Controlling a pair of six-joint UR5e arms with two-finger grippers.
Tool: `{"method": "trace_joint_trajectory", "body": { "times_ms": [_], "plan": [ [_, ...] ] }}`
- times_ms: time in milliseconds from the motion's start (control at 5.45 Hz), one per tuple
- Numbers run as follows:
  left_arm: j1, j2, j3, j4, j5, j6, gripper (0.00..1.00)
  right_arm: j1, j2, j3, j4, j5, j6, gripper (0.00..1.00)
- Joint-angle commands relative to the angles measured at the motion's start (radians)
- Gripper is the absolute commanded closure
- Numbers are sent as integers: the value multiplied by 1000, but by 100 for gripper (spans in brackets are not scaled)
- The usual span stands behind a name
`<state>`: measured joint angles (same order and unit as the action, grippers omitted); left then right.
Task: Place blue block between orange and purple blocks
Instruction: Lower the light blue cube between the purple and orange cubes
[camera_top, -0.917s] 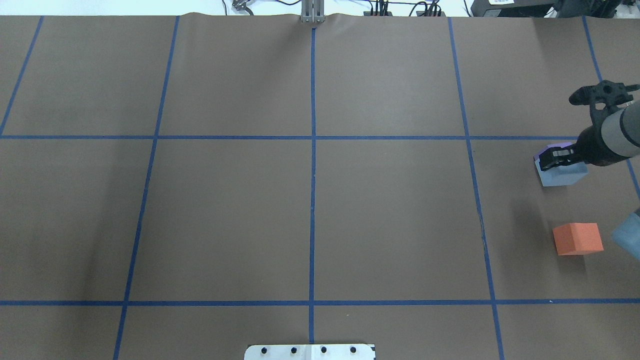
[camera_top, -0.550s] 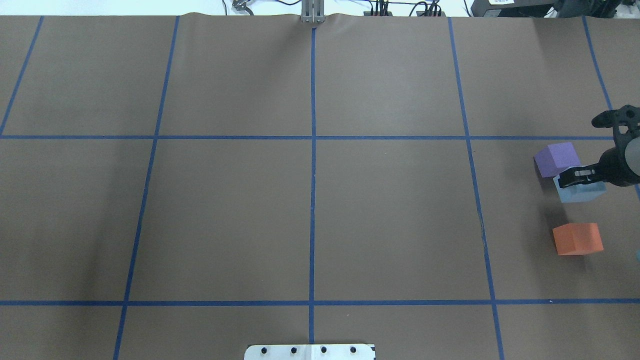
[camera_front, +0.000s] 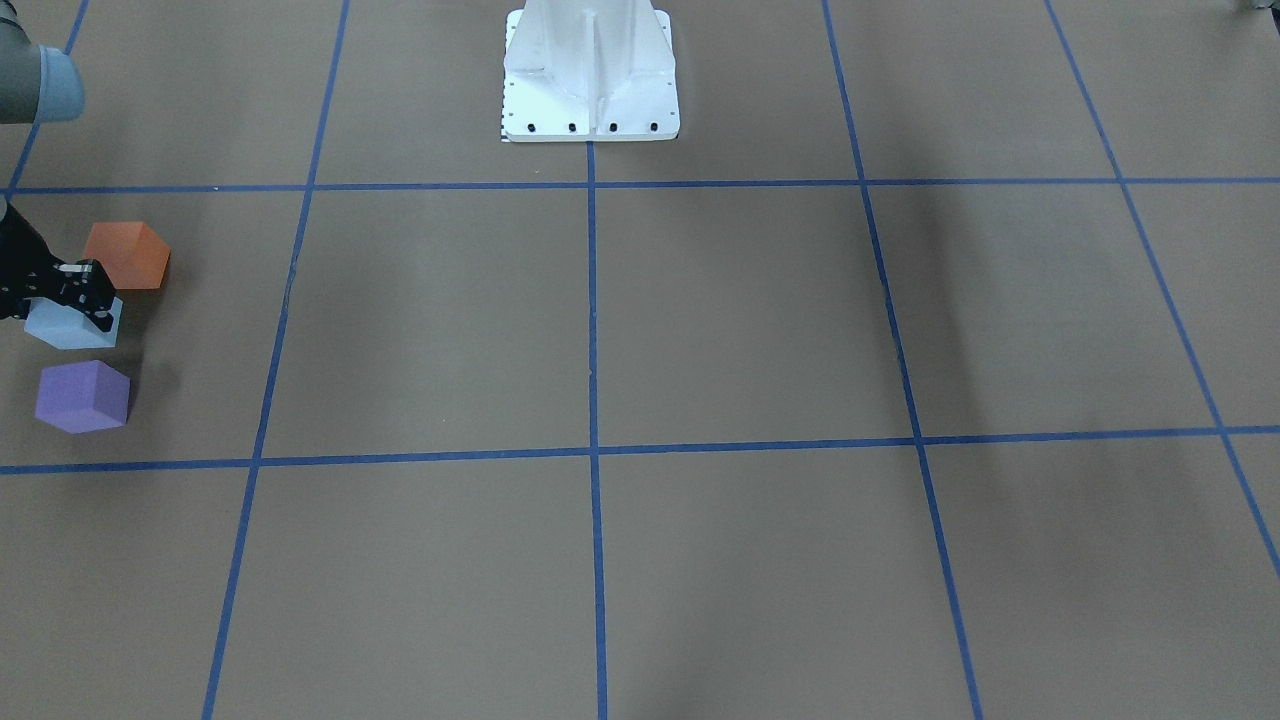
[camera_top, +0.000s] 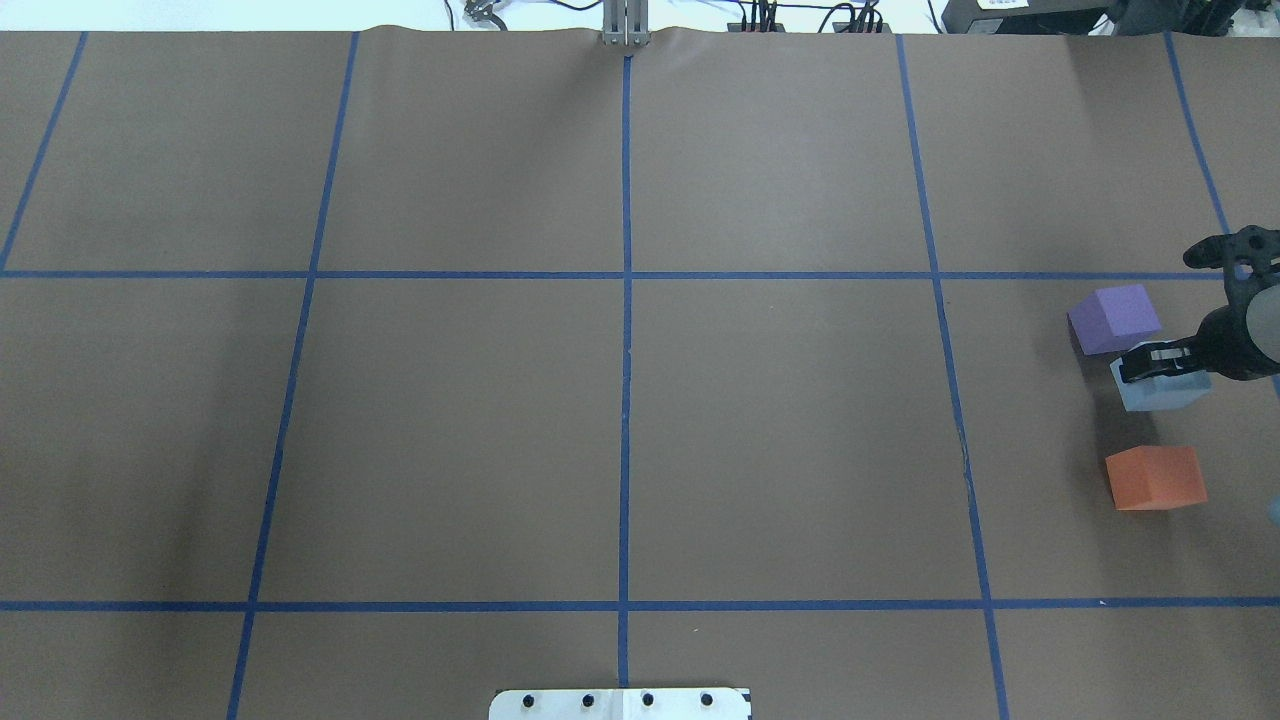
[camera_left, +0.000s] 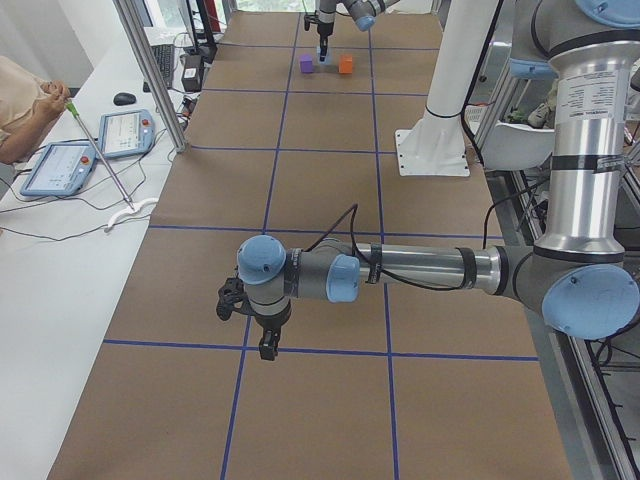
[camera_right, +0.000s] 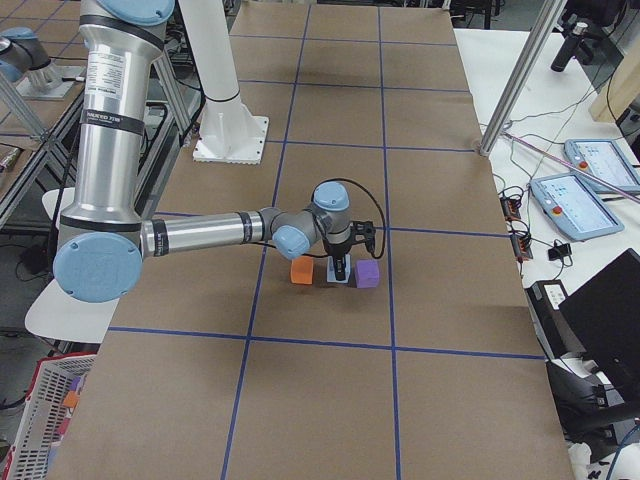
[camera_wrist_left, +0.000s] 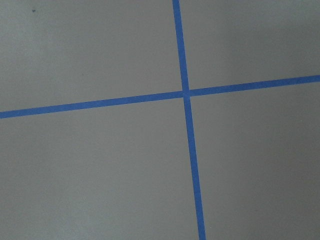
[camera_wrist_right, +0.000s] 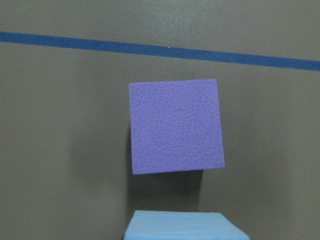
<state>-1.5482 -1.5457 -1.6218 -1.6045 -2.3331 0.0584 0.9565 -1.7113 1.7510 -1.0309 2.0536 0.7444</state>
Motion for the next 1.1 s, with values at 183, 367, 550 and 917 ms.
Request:
{"method": "trace_joint_trajectory", "body": {
  "times_ms": [183, 367, 550, 917],
  "plan": [
    [0, -1, 0, -2, 0, 0, 0, -31, 30, -33, 3, -4, 6, 86],
    [2, -2, 0, -2, 0, 0, 0, -41, 30, -31, 3, -3, 7, 61],
    [2, -2, 0, -2, 0, 0, 0, -42, 16, -34, 49, 0, 6, 45],
    [2, 1, 0, -2, 0, 1, 0, -42, -28, -34, 107, -1, 6, 30]
  ]
}}
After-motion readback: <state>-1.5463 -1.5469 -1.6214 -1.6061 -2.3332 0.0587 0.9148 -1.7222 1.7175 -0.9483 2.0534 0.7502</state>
